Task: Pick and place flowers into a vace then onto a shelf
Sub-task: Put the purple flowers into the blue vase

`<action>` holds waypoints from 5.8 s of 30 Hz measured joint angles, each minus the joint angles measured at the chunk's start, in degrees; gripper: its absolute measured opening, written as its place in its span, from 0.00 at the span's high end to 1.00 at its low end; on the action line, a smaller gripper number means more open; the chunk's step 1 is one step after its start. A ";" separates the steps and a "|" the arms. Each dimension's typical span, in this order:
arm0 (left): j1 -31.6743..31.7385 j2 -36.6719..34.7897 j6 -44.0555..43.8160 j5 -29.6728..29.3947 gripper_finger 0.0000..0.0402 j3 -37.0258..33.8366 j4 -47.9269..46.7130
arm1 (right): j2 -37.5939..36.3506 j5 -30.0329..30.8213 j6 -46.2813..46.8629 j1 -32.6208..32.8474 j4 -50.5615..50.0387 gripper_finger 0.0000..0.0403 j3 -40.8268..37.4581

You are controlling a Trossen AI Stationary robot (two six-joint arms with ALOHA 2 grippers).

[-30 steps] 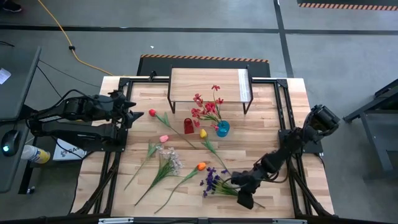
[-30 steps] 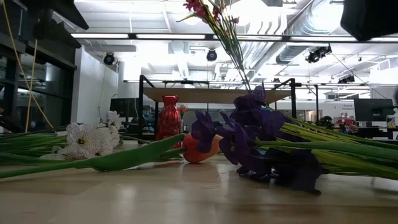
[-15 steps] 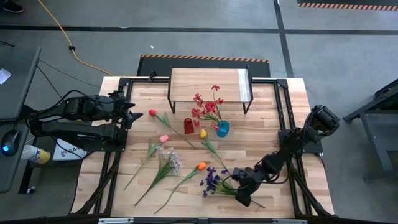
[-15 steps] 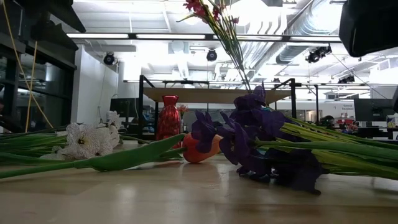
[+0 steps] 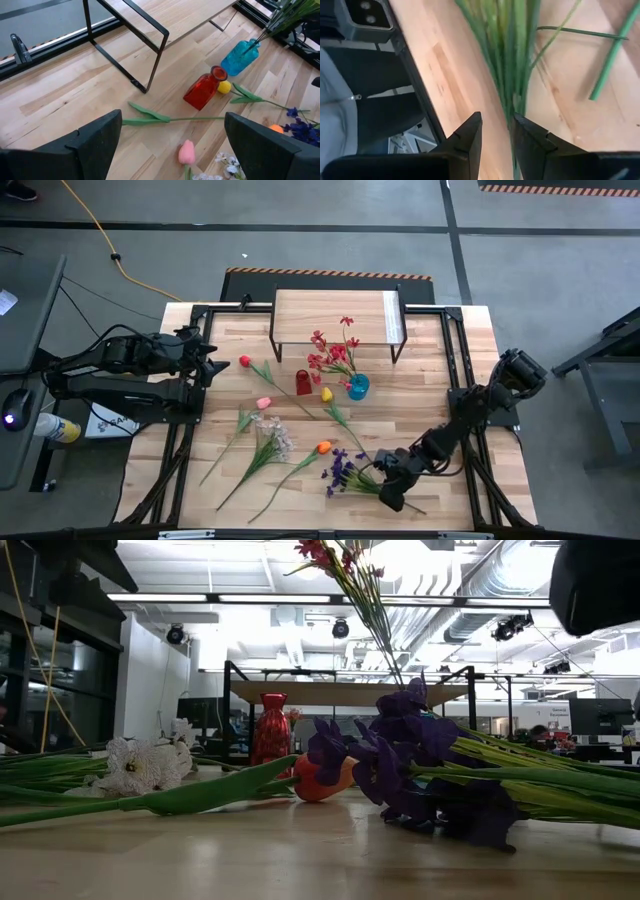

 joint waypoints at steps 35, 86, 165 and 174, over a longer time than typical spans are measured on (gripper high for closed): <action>0.01 0.00 0.01 0.00 0.04 0.00 0.02 | 7.18 -2.36 -1.89 0.51 6.32 0.98 -0.06; 0.00 0.00 -0.21 0.00 0.04 0.00 0.09 | -40.39 49.85 -3.62 10.81 -34.22 1.00 0.01; 0.02 0.00 0.68 -0.15 0.04 0.00 -1.77 | -16.49 71.22 -31.65 -27.01 1.37 1.00 0.00; 0.02 0.00 0.66 -0.19 0.04 0.00 -1.73 | -12.08 68.48 -28.78 -27.01 1.34 0.97 0.00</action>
